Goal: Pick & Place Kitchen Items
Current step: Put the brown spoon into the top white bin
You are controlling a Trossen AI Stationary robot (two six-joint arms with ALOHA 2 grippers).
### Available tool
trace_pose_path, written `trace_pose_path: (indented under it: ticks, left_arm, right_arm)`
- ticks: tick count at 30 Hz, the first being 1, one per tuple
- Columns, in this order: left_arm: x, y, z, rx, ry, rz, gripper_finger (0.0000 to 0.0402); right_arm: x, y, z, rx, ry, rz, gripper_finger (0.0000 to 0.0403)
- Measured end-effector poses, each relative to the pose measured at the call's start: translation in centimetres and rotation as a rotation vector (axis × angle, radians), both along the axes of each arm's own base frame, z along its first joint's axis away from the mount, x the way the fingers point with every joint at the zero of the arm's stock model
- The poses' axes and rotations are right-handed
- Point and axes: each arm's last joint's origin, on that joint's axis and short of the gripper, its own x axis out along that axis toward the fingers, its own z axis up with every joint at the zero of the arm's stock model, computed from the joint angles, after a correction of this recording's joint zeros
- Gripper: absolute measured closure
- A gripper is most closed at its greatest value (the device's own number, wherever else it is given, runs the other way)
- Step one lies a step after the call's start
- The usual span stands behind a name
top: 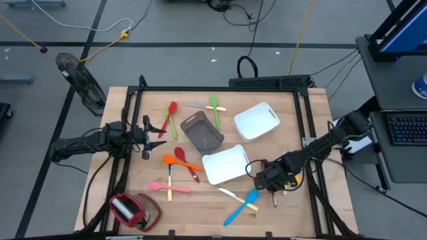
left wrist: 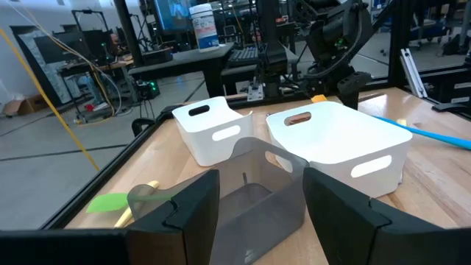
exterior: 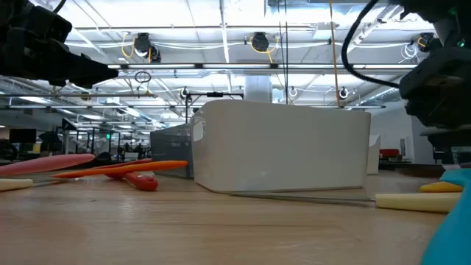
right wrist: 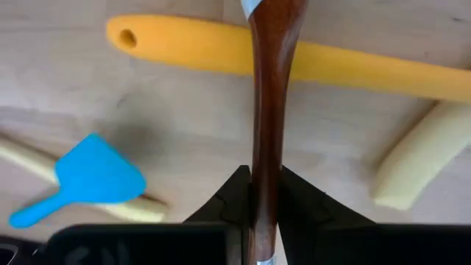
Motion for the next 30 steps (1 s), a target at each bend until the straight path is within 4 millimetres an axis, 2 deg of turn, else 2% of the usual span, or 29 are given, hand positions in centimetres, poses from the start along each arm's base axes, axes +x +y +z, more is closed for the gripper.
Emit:
trace_pose_path:
  ticks: [7, 14, 21, 30]
  left_arm:
    - [0.0, 0.0, 0.0, 0.0, -0.001, 0.0, 0.0199]
    - [0.0, 0.0, 0.0, -0.002, -0.001, -0.001, 0.0199]
    - [0.0, 0.0, 0.0, -0.024, -0.003, 0.001, 0.0199]
    - [0.0, 0.0, 0.0, -0.124, -0.01, 0.005, 0.0199]
  right_arm:
    - [-0.9, -0.7, 3.1, -0.033, -0.086, 0.001, 0.0368]
    - [-2.4, -2.8, 5.6, -0.154, -0.198, -0.048, 0.0368]
    - [-3.0, -5.6, 6.6, -0.236, -0.247, 0.016, 0.0368]
    - [-2.1, -10.0, 6.9, -0.36, -0.349, 0.174, 0.0368]
